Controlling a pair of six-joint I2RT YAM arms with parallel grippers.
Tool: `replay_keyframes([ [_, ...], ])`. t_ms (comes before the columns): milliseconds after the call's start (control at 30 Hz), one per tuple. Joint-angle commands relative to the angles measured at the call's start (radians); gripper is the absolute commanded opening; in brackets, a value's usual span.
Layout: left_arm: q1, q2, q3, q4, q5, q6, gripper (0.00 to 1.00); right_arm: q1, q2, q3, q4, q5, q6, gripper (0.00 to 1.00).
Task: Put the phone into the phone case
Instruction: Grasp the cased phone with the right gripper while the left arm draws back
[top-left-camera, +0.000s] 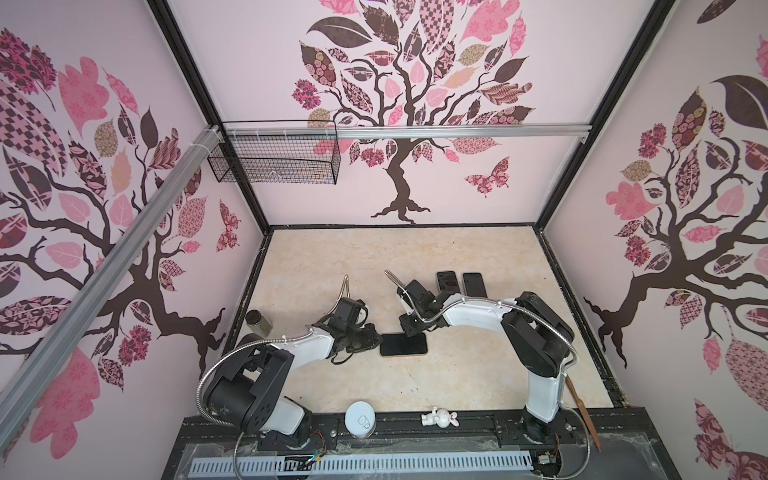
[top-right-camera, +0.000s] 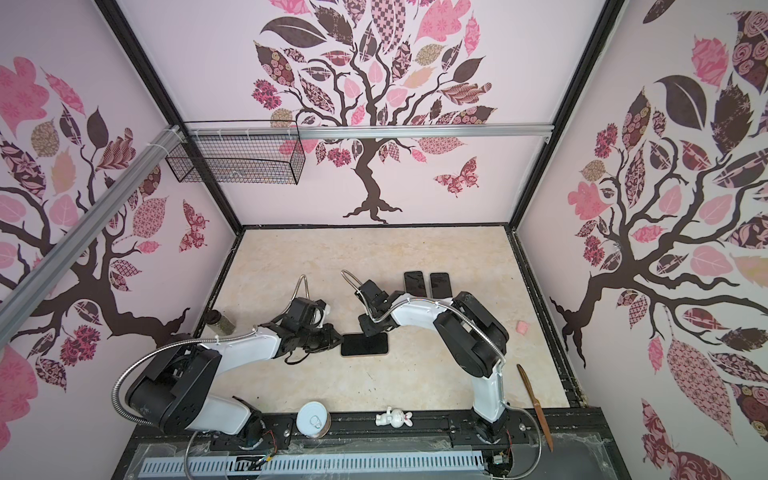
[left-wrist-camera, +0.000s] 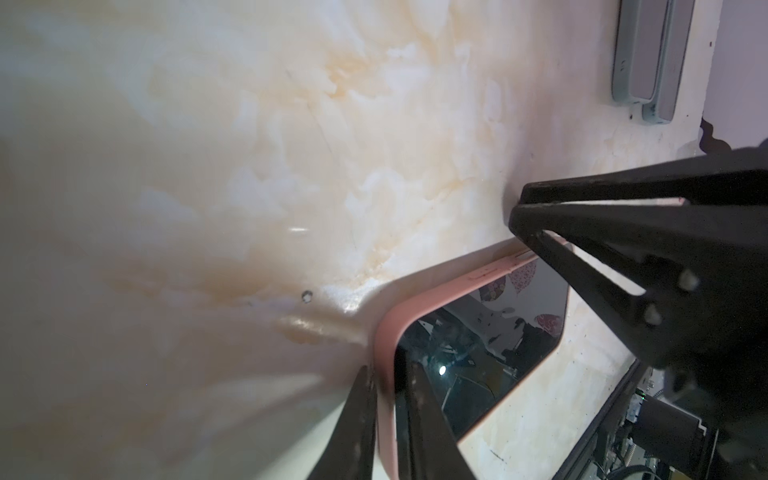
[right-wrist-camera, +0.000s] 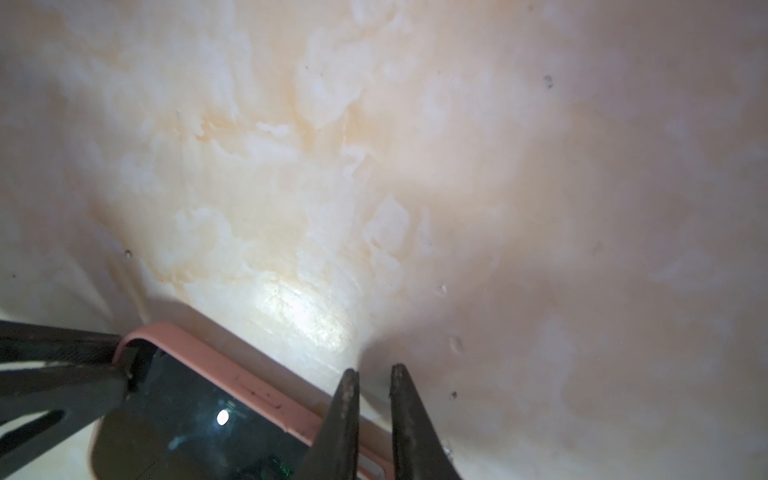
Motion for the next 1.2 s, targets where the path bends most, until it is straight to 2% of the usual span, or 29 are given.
replay_keyframes([
  [0, 0.025, -0.063, -0.003, -0.026, -0.03, -0.013, 0.2, 0.002, 0.038, -0.057, -0.24, 0.021, -0.036, 0.26],
  [67, 0.044, -0.109, -0.016, -0.038, -0.03, -0.02, 0.23, -0.011, -0.003, -0.026, -0.243, 0.016, -0.071, 0.35],
  [133, 0.062, -0.164, -0.029, -0.053, -0.044, -0.035, 0.28, -0.024, -0.036, 0.003, -0.232, -0.008, -0.126, 0.48],
  [233, 0.083, -0.245, -0.019, -0.154, -0.082, -0.031, 0.41, -0.029, -0.06, 0.052, -0.227, -0.079, -0.248, 0.64],
  [367, 0.095, -0.335, 0.023, -0.327, -0.206, -0.025, 0.57, -0.024, -0.061, 0.089, -0.221, -0.16, -0.362, 0.82],
  [467, 0.104, -0.402, 0.027, -0.403, -0.283, -0.038, 0.65, 0.004, -0.072, 0.084, -0.205, -0.14, -0.436, 0.98],
  [567, 0.111, -0.475, 0.019, -0.445, -0.339, -0.056, 0.72, 0.034, -0.084, 0.066, -0.194, -0.105, -0.527, 1.0],
  [800, 0.119, -0.609, 0.017, -0.543, -0.467, -0.09, 0.86, 0.037, -0.101, 0.033, -0.226, -0.184, -0.683, 1.0],
  [967, 0.122, -0.654, 0.015, -0.595, -0.519, -0.11, 0.89, 0.06, -0.151, -0.044, -0.188, -0.228, -0.786, 1.0],
  [1167, 0.122, -0.72, 0.01, -0.628, -0.56, -0.132, 0.9, 0.081, -0.139, -0.055, -0.18, -0.176, -0.784, 1.0],
])
